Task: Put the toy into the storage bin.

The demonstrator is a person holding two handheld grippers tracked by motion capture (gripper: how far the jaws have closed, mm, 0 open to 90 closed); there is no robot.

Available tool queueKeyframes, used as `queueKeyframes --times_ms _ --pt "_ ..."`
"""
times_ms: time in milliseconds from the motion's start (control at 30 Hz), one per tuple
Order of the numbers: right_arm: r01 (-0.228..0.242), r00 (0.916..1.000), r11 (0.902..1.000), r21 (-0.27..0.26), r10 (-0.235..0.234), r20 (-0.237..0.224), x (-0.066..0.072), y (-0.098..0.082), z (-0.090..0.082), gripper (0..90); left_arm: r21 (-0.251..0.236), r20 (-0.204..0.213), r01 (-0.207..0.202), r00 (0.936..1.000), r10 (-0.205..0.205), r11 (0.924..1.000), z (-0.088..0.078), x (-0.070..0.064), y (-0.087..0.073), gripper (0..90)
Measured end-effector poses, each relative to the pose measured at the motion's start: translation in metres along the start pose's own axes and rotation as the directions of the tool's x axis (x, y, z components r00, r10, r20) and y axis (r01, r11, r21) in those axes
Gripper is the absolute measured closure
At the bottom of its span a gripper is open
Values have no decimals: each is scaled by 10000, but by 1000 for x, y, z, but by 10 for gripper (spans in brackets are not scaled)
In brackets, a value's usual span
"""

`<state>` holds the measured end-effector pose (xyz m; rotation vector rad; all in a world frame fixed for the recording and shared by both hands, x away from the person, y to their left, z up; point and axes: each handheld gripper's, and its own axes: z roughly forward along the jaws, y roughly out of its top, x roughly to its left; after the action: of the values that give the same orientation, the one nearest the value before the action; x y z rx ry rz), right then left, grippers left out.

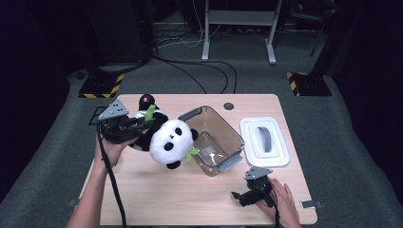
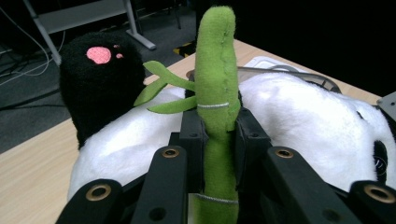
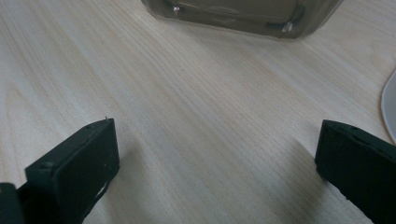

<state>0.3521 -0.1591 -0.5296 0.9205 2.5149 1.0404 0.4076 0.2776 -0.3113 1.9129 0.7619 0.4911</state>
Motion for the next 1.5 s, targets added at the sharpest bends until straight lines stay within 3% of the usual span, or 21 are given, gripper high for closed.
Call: queueKeyframes --times_ms 367,933,1500 --pt "-15 10000 10000 2 15 1 0 0 0 0 -184 529 -258 9982 267 9995 21 -6 23 766" --pt "-40 10000 10000 -20 40 18 0 0 0 0 -104 1289 -475 9905 484 9988 60 -13 38 765" --pt "-7 10000 10000 -30 7 17 0 0 0 0 -199 2140 -813 9733 836 9965 95 -16 52 764"
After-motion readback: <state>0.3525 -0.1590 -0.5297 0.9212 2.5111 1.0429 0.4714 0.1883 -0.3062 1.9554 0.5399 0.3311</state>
